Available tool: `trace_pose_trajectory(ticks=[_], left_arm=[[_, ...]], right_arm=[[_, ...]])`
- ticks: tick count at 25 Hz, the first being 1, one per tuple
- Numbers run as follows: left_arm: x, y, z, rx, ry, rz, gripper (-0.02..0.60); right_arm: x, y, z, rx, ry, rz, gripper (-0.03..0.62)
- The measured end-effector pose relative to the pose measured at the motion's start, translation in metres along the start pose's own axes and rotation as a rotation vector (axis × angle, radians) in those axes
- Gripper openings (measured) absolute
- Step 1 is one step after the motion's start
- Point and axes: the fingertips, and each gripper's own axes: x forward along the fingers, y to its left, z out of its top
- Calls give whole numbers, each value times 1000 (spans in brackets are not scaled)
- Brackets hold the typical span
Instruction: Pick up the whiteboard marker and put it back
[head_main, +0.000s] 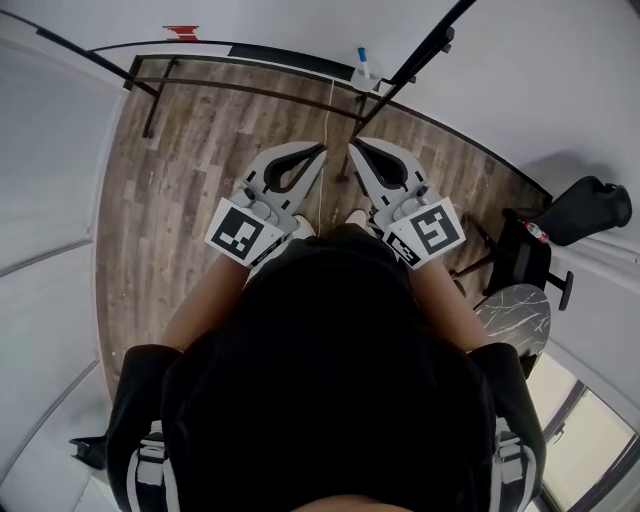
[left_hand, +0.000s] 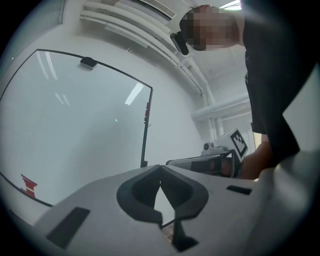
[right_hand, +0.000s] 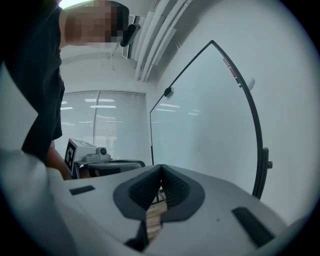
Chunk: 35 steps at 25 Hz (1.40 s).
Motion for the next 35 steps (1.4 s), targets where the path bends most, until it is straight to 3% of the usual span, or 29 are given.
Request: trace_pose_trajectory(ticks=[14,35], left_arm=[[33,27,-6,-9,18,-5,3],[157,74,-4,30,67,43,3]], right_arm=[[18,-47,2,13,-1,-14,-3],[26,-177,7,17,-20,13,-3]])
